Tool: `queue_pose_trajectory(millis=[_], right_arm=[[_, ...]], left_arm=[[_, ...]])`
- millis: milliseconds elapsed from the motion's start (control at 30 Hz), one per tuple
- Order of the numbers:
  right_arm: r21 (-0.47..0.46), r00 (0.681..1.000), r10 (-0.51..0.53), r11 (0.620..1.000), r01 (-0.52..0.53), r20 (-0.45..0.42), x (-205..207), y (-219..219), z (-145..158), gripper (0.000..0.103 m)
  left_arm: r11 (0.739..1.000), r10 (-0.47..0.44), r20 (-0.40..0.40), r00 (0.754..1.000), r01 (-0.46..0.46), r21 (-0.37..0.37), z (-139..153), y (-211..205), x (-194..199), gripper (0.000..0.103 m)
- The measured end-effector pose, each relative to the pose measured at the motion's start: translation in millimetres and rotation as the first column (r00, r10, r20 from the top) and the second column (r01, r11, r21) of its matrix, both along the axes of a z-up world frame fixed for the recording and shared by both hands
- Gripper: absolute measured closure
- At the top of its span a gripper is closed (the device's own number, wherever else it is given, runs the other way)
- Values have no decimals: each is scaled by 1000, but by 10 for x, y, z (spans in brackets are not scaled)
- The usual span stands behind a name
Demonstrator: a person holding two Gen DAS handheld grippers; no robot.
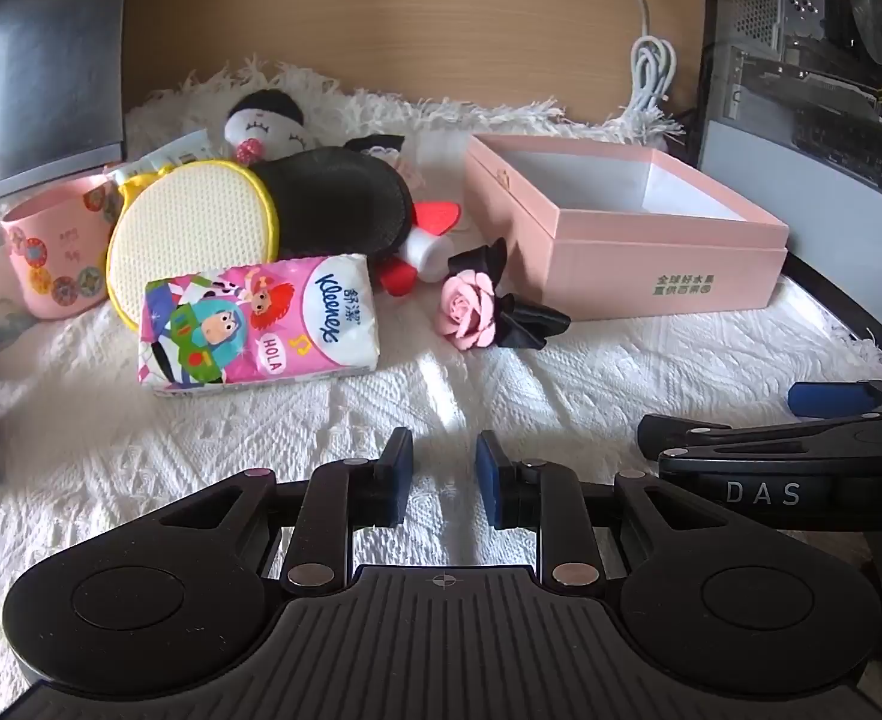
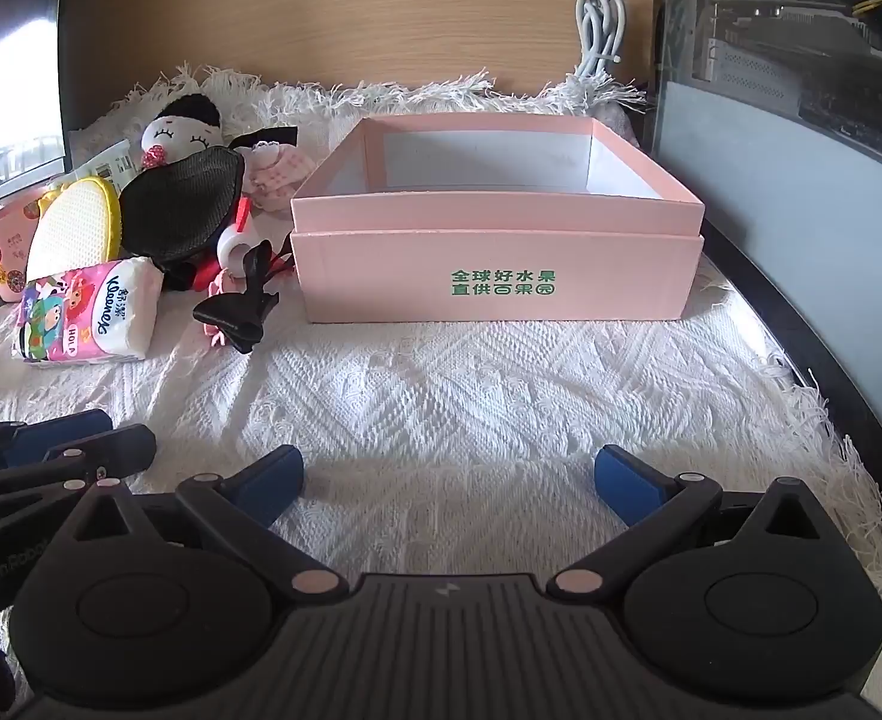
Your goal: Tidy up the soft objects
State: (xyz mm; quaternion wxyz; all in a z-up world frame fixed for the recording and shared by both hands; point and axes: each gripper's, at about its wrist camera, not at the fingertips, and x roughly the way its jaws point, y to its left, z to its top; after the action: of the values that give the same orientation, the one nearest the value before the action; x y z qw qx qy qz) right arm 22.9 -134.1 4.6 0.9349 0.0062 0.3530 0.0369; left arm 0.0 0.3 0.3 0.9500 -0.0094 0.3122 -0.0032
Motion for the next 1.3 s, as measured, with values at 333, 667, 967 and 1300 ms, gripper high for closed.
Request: queue_pose_trajectory(millis=[333, 667, 967, 1300], right_arm=[[3, 1000, 1, 1000, -1, -1, 15, 2, -4, 0], [3, 1000, 1, 1000, -1, -1, 15, 2, -5, 0], [-7, 1000, 1, 1000, -1, -2, 17, 16, -10, 0], [-6, 1000, 1, 1000, -1, -2, 20, 19, -9, 0]], left_arm=[[1000, 0, 0, 1000, 0, 5, 0, -7, 1, 77], [1000, 0, 0, 1000, 0, 17, -20, -47, 4, 77], [1000, 0, 0, 1000, 0, 16, -20, -47, 3, 77], [1000, 0, 0, 1000, 0, 16, -22, -51, 4, 77]])
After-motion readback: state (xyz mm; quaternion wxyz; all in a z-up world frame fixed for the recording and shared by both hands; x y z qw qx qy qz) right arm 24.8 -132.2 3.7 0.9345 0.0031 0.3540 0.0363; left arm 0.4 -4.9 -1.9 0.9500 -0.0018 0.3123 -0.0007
